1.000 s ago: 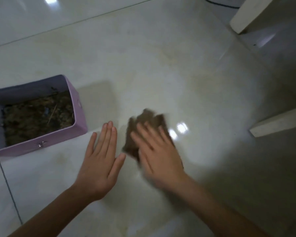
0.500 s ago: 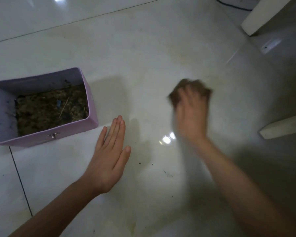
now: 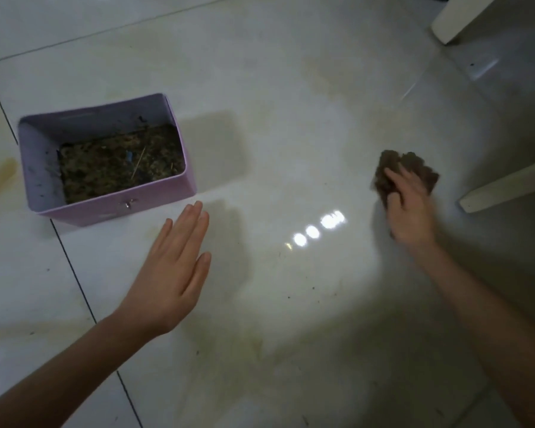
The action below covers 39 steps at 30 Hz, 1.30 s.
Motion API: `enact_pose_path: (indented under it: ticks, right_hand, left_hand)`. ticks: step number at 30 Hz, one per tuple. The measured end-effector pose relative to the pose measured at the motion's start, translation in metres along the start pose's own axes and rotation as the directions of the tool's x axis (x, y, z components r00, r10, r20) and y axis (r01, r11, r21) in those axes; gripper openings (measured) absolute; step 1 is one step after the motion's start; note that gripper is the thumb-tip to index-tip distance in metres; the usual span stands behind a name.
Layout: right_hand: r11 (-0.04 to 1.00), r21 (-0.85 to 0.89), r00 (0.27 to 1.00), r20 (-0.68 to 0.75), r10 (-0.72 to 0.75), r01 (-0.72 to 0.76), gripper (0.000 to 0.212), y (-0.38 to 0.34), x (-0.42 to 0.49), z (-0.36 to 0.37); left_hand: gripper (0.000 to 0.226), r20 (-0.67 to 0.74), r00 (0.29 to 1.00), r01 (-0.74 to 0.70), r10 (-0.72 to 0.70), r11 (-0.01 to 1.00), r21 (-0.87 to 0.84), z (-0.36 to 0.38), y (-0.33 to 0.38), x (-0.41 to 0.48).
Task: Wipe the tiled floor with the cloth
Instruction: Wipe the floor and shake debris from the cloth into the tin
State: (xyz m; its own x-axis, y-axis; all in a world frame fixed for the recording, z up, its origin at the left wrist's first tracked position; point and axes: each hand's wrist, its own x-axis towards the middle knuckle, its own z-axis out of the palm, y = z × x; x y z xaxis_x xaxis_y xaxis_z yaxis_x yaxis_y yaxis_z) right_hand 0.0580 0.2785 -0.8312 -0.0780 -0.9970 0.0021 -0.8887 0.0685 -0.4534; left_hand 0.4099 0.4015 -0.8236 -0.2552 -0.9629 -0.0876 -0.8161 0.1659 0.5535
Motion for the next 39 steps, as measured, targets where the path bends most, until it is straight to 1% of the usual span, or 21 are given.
enact_pose_path:
  ticks: [2,4,7,8,9,12,15,17,19,21,22,24,26,27,29,31,32,33,34,36,39]
  right_hand:
    - [0.997,-0.028,0.996,-0.043,-0.074,0.073,0.041,-0.037,-0.036,0.029]
    - [0.966,-0.018,0.966,0.024,-0.257,0.257,0.041,-0.083,-0.094,0.058]
    - [0.814,0.163,0.786,0.210,-0.581,0.558,0.036,-0.130,-0.176,0.077]
    - [0.775,0.239,0.730,0.262,-0.631,0.584,0.035,-0.136,-0.187,0.074]
    - [0.770,0.314,0.715,0.292,-0.635,0.555,0.037,-0.135,-0.187,0.067]
    - [0.842,0.408,0.806,0.325,-0.495,0.353,0.047,-0.107,-0.167,0.018]
    - [0.939,0.254,0.920,0.256,-0.297,0.233,0.054,-0.024,-0.145,-0.044]
    - [0.995,0.097,0.975,0.218,-0.048,0.027,0.055,0.047,-0.143,-0.082]
    - [0.972,-0.025,0.959,0.159,0.233,-0.232,0.052,0.093,-0.153,-0.094]
    - [0.919,-0.140,0.925,0.040,0.377,-0.369,0.045,0.090,-0.168,-0.065]
    - [0.925,-0.195,0.945,-0.034,0.326,-0.327,0.045,0.073,-0.175,-0.043]
    - [0.955,-0.277,0.993,-0.079,0.085,-0.104,0.048,0.018,-0.187,0.003]
    - [0.971,-0.203,0.992,0.048,-0.117,0.125,0.048,-0.040,-0.201,0.036]
    - [0.968,-0.121,0.966,0.165,-0.199,0.220,0.048,-0.058,-0.206,0.043]
    - [0.904,0.003,0.853,0.328,-0.405,0.428,0.045,-0.060,-0.203,0.039]
    - [0.785,-0.009,0.720,0.403,-0.564,0.620,0.044,-0.023,-0.184,0.018]
    - [0.753,-0.051,0.698,0.419,-0.581,0.657,0.044,0.002,-0.170,0.005]
    - [0.759,-0.125,0.729,0.411,-0.547,0.639,0.045,0.030,-0.155,-0.010]
    - [0.802,-0.213,0.803,0.383,-0.456,0.558,0.046,0.056,-0.141,-0.025]
    - [0.907,-0.323,0.945,0.266,-0.189,0.272,0.047,0.101,-0.113,-0.047]
    - [0.943,-0.304,0.980,0.093,0.174,-0.139,0.058,0.113,-0.077,-0.049]
  left_hand:
    - [0.060,0.003,1.000,0.022,-0.022,0.999,0.044,0.000,0.000,-0.011]
    - [0.061,-0.013,0.999,0.040,-0.039,0.994,0.100,0.000,0.001,-0.020]
    - [0.064,0.005,0.996,0.089,-0.091,0.980,0.178,-0.003,0.005,-0.031]
    - [0.065,0.024,0.994,0.097,-0.104,0.975,0.198,-0.006,0.005,-0.034]
    - [0.067,0.044,0.993,0.094,-0.106,0.971,0.221,-0.008,0.006,-0.038]
    - [0.069,0.108,0.992,0.036,-0.073,0.950,0.310,-0.011,0.007,-0.046]
    - [0.075,0.151,0.984,0.036,-0.095,0.934,0.355,-0.010,0.008,-0.045]
    - [0.078,0.201,0.968,0.065,-0.148,0.927,0.370,-0.006,0.013,-0.043]
    - [0.078,0.199,0.963,0.095,-0.182,0.921,0.379,-0.002,0.020,-0.040]
    - [0.081,0.184,0.962,0.112,-0.200,0.909,0.402,0.003,0.029,-0.038]
    - [0.080,0.179,0.960,0.121,-0.216,0.894,0.431,0.005,0.032,-0.036]
    - [0.077,0.169,0.950,0.156,-0.263,0.867,0.473,0.011,0.038,-0.033]
    - [0.071,0.157,0.943,0.179,-0.294,0.845,0.504,0.016,0.045,-0.032]
    - [0.069,0.151,0.945,0.174,-0.291,0.835,0.522,0.018,0.048,-0.032]
    - [0.068,0.159,0.956,0.128,-0.247,0.837,0.533,0.023,0.055,-0.028]
    - [0.067,0.186,0.964,0.066,-0.190,0.849,0.525,0.025,0.062,-0.023]
    - [0.069,0.200,0.966,0.034,-0.164,0.847,0.531,0.026,0.063,-0.021]
    - [0.072,0.213,0.967,0.003,-0.140,0.842,0.539,0.026,0.064,-0.018]
    - [0.074,0.228,0.968,-0.032,-0.109,0.841,0.540,0.025,0.065,-0.015]
    - [0.076,0.246,0.969,-0.106,-0.029,0.850,0.517,0.023,0.065,-0.005]
    - [0.071,0.273,0.956,-0.229,0.108,0.856,0.464,0.023,0.065,0.010]
